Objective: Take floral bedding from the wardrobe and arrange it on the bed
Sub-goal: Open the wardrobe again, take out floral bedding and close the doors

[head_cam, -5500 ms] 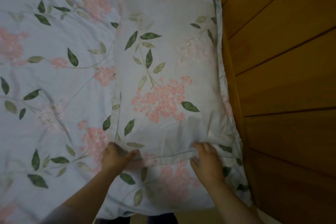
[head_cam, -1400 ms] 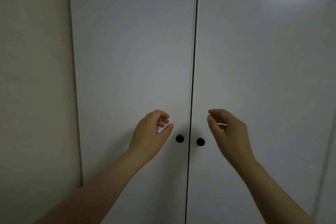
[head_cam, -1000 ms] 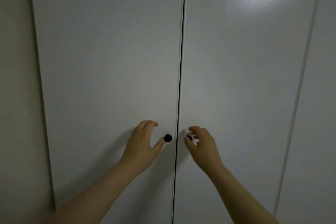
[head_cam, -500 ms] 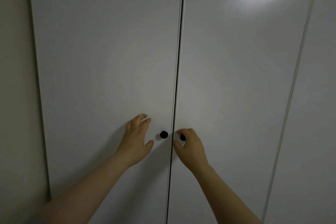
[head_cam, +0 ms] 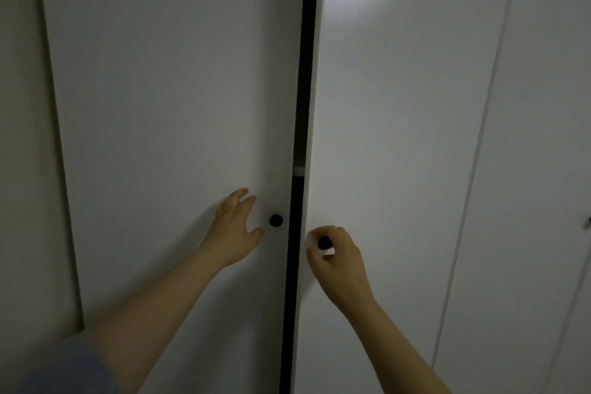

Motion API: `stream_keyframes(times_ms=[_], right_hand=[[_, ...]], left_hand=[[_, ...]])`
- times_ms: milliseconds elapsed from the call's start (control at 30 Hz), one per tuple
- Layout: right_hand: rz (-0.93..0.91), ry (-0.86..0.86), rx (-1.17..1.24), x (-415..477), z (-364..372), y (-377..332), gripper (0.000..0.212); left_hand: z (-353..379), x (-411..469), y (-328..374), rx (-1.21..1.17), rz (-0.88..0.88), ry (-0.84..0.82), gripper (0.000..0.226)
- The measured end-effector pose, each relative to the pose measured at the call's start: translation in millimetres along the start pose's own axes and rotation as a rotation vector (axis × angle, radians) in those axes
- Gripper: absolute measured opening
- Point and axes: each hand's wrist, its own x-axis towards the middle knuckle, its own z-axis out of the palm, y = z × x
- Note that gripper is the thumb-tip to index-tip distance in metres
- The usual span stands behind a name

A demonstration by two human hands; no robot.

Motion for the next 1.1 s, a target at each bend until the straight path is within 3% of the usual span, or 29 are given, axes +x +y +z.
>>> stream_keyframes(times_ms=[233,367,533,633,733,1100], right_hand=[[-0.016,0.042,0.052,-36.6,-33.6,-8.0,0.013],[-0.002,0.058,0.049,-49.6,-47.9,-10.5,0.013],[0.025,0.121,0.046,-64.4,-50.5,-7.9,0.03],[0.142,0.164,0.006,-80.2,-36.4,-1.4,0.074],[0.299,0.098,-0.178,-90.6,-10.6,6.5,0.114],[0.397,0.142,-0.304,-82.4,5.9,19.8,0.117]], left_hand=[[-2.0,-27.0,74.0,-0.555,0.094,0.0,0.04],[-2.5,-36.1,112.6,-0.739,0.128,-0.031,0.03],[-2.3,-42.5,122.6,-0.735,0.116,-0.013,0.026],[-4.2,-44.2,123.4,-0.748,0.11,-0.013,0.026],[-4.4,-44.8,124.2,-0.738,0.117,-0.007,0.027],[-6.5,-46.1,119.5,-0.754,0.154,-0.09,0.027]])
